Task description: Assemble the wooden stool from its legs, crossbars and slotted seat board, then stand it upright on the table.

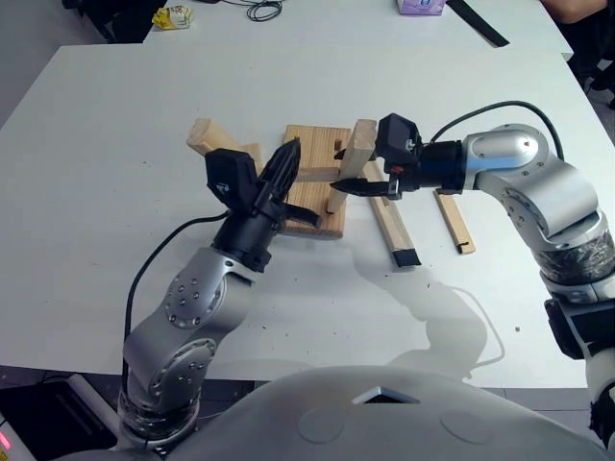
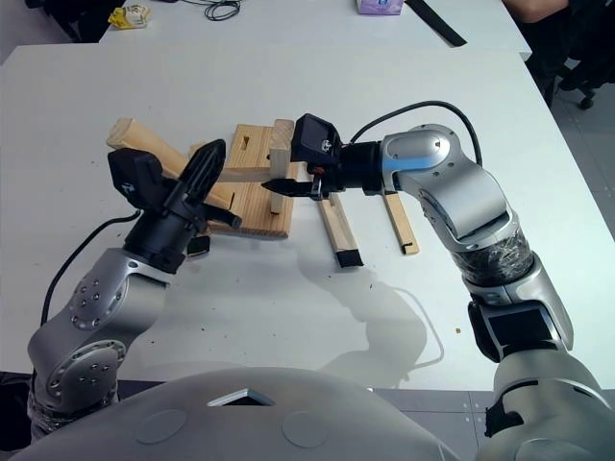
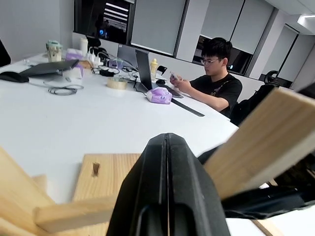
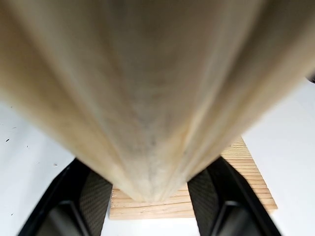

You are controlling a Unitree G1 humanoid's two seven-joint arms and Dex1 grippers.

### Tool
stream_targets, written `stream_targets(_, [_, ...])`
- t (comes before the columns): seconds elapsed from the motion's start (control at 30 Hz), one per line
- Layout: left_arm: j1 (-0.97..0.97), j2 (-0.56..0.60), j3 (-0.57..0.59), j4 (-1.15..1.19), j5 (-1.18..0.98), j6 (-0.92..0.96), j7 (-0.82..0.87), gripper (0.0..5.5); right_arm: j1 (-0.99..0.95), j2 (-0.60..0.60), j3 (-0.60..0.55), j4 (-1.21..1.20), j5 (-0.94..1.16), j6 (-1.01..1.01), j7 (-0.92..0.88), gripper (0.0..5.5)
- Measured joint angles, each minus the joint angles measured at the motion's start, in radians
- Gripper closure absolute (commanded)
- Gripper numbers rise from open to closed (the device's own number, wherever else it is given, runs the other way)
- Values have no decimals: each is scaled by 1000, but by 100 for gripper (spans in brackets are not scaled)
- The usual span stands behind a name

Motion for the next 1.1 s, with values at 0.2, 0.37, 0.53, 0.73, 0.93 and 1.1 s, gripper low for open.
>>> stream_targets(0.2, [-6, -77, -47, 18, 76, -14, 7, 550, -20, -1, 12, 27, -10, -19, 27, 345])
stream_targets(0.37, [-40, -123, -14, 69, 146, -46, 11, 550, -24, 0, 16, 32, -15, -27, 33, 345])
stream_targets(0.53, [-43, -166, 1, 115, 173, -33, 14, 550, -23, 0, 17, 31, -17, -29, 33, 345])
stream_targets(0.73, [-5, -204, -32, 150, 148, 74, 13, 550, -25, 3, 20, 38, -19, -29, 33, 345])
stream_targets(0.93, [-10, -207, -28, 159, 172, 78, 2, 550, -37, 11, 24, 46, -22, -19, 29, 345])
stream_targets(1.1, [-74, -258, 40, 135, 123, 40, -31, 550, -51, 19, 33, 54, -27, -21, 28, 345])
